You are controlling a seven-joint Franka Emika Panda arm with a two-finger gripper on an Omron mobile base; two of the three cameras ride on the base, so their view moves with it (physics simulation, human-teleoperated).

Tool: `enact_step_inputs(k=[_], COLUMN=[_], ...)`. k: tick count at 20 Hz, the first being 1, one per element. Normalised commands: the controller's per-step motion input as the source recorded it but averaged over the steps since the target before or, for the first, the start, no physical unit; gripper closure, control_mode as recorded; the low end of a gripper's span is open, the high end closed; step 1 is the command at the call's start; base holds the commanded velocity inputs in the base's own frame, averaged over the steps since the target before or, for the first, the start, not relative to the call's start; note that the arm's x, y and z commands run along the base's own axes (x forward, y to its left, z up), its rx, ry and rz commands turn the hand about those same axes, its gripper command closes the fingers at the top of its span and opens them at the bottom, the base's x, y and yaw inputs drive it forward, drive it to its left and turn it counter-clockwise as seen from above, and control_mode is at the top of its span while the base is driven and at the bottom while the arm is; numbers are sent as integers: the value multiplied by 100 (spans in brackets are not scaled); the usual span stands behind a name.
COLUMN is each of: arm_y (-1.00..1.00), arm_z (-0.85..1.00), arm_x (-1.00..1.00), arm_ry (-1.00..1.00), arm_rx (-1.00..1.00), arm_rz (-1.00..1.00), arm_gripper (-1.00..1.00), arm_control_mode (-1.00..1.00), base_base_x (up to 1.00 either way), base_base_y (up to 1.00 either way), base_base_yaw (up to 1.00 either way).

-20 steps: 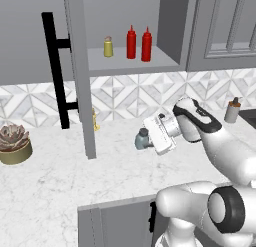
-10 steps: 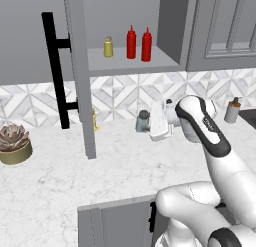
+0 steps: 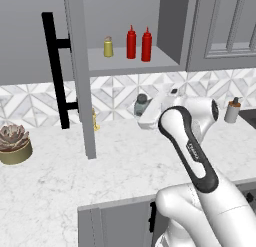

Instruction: Put the shaker and condiment bottle from the counter next to their counterparts in the cabinet.

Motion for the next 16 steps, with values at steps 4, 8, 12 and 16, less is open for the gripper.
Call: enact_step_inputs(k=[4, 8, 12, 16], arm_y=[0, 5, 4, -24], arm_z=[79, 55, 6, 68], arm_x=[-2, 0, 14, 34], arm_ry=[-12, -6, 4, 9], arm_rx=[-1, -4, -4, 9], arm_rz=[-41, -31, -4, -2], arm_gripper=[100, 100, 100, 100], arm_control_mode=[-100, -100, -100, -100], base_base_x=[0, 0, 0, 0], base_base_y=[0, 0, 0, 0], base_base_yaw=[0, 0, 0, 0])
